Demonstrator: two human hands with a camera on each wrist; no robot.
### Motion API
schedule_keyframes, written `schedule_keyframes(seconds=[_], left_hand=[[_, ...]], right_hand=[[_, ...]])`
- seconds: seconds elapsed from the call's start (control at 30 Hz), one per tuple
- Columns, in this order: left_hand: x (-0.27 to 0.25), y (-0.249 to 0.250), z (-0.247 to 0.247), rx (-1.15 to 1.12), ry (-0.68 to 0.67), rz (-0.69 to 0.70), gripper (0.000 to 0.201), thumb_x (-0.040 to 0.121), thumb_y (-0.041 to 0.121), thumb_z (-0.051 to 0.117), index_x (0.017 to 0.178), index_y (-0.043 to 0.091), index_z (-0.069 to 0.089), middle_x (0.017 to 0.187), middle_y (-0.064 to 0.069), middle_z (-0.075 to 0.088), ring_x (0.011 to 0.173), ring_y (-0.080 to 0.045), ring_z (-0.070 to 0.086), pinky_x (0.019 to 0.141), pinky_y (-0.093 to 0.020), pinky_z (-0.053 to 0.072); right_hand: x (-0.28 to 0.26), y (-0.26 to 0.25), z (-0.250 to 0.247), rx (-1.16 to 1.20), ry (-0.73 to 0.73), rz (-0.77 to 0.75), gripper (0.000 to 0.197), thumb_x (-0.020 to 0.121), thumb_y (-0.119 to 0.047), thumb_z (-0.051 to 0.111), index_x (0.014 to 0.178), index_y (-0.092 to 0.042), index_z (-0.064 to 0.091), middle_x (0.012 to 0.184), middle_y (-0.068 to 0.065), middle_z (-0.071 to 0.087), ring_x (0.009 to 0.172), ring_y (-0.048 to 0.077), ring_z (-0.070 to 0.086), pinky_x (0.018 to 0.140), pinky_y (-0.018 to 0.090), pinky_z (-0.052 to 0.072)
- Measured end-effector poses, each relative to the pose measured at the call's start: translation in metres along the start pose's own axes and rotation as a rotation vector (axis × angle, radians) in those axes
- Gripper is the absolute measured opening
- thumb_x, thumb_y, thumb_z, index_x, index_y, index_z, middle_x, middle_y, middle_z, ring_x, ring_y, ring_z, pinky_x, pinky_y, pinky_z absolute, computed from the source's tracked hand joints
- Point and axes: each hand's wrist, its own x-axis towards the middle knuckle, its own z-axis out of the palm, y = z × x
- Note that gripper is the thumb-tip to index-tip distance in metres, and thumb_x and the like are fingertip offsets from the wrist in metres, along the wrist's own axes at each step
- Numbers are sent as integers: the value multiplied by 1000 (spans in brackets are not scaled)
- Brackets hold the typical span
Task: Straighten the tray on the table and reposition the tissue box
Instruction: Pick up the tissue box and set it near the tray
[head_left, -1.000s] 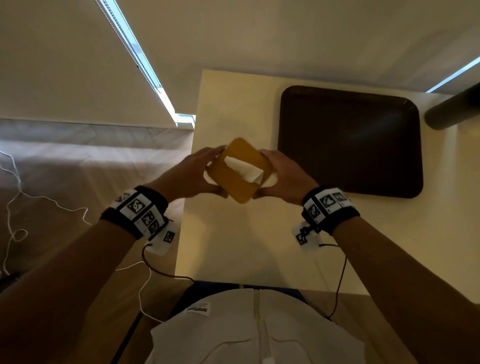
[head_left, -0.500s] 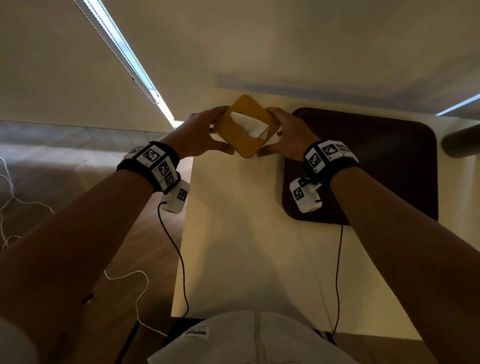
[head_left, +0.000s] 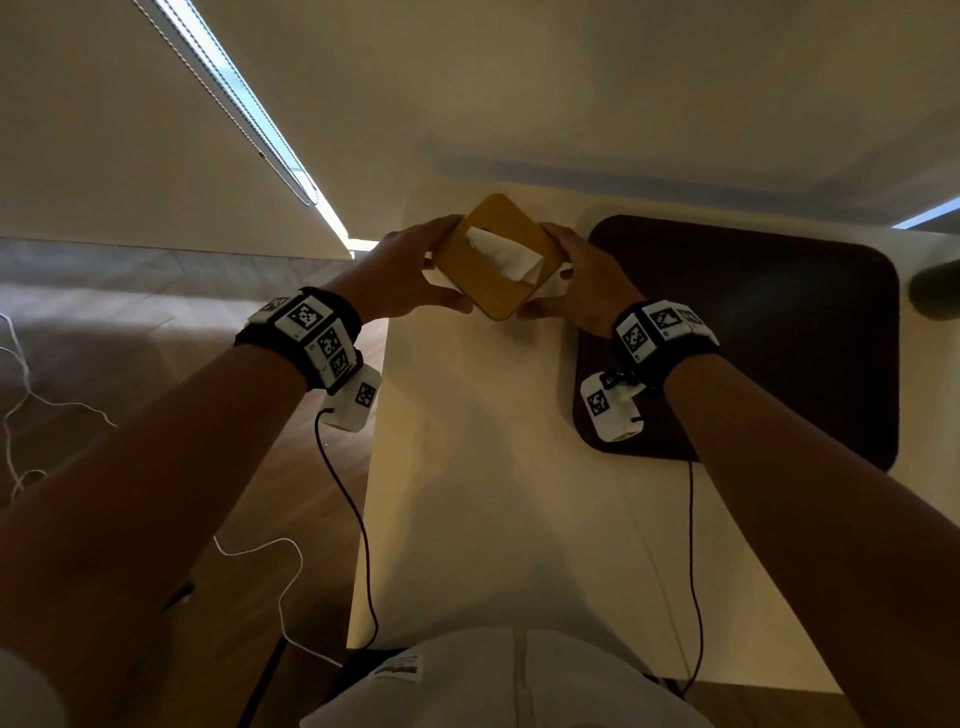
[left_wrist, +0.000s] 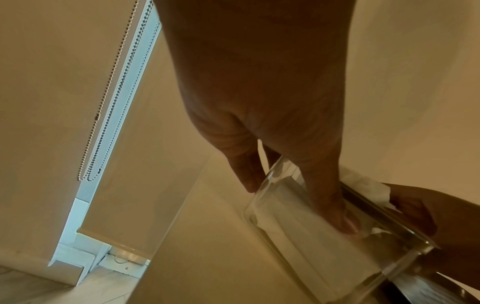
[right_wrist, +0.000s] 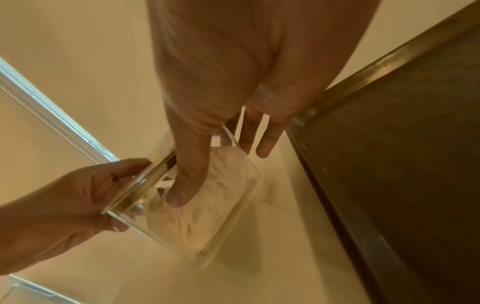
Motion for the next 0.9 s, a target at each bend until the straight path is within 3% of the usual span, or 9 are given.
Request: schedule_keyframes(seconds=[0.07, 0.23, 0.43, 0.53, 0.67, 0.77, 0.8, 0.9], left_hand=[[1, -3, -1, 11, -4, -1, 107, 63, 34, 90, 154, 18, 34, 144, -6, 53, 125, -18, 54, 96, -18, 45], [7, -8, -10, 43, -78, -22, 125, 61, 29, 91, 160, 21, 16, 157, -6, 40, 133, -15, 45, 106, -31, 40], [13, 0, -12, 49, -131, -3, 111, 65, 28, 91, 157, 26, 28, 149, -5, 51, 127, -19, 51, 105, -34, 44], [8, 1, -9, 9, -116, 24, 112, 59, 48, 85, 156, 28, 31, 145, -3, 54, 129, -22, 54, 105, -37, 48], [1, 0, -3, 6, -21, 6, 106, 68, 32, 89, 157, 24, 30, 142, -6, 57, 125, -16, 56, 101, -28, 50], [-4, -2, 8, -55, 79, 2, 104, 72, 26, 88, 157, 23, 30, 138, -3, 59, 120, -10, 56, 84, -3, 47], [-5, -3, 12, -87, 111, 0, 102, 73, 24, 88, 157, 23, 30, 136, -2, 60, 119, -9, 56, 81, 0, 45], [-8, 0, 21, -135, 174, 7, 98, 76, 21, 86, 157, 24, 30, 129, 5, 61, 115, -5, 58, 79, 1, 44]], right_hand=[[-4, 2, 4, 39, 25, 43, 111, 61, -33, 92, 150, -19, 26, 147, 4, 42, 127, 19, 44, 106, 46, 42], [-25, 6, 37, 112, 99, 217, 139, 53, -45, 93, 154, -22, 1, 160, 4, 18, 145, 23, 23, 115, 49, 30], [-34, -8, 86, 310, 302, 244, 131, 50, -61, 85, 151, -34, 6, 155, 2, 28, 138, 24, 37, 108, 51, 40], [-31, -12, 87, 363, 359, 208, 123, 52, -54, 85, 149, -32, 14, 147, -1, 39, 131, 21, 46, 104, 48, 45], [-26, -12, 64, 413, 244, 137, 115, 63, -23, 91, 150, -25, 16, 128, -12, 48, 115, 6, 50, 95, 24, 48], [-15, -9, 38, 355, 100, 110, 124, 62, -27, 92, 154, -26, 8, 145, -3, 44, 128, 15, 48, 104, 37, 46], [-11, -9, 30, 337, 58, 107, 126, 63, -26, 92, 154, -27, 6, 149, 0, 42, 131, 17, 47, 106, 39, 45], [1, -9, 10, 282, -50, 79, 122, 68, -14, 88, 155, -20, 2, 150, 3, 41, 131, 15, 46, 99, 19, 47]])
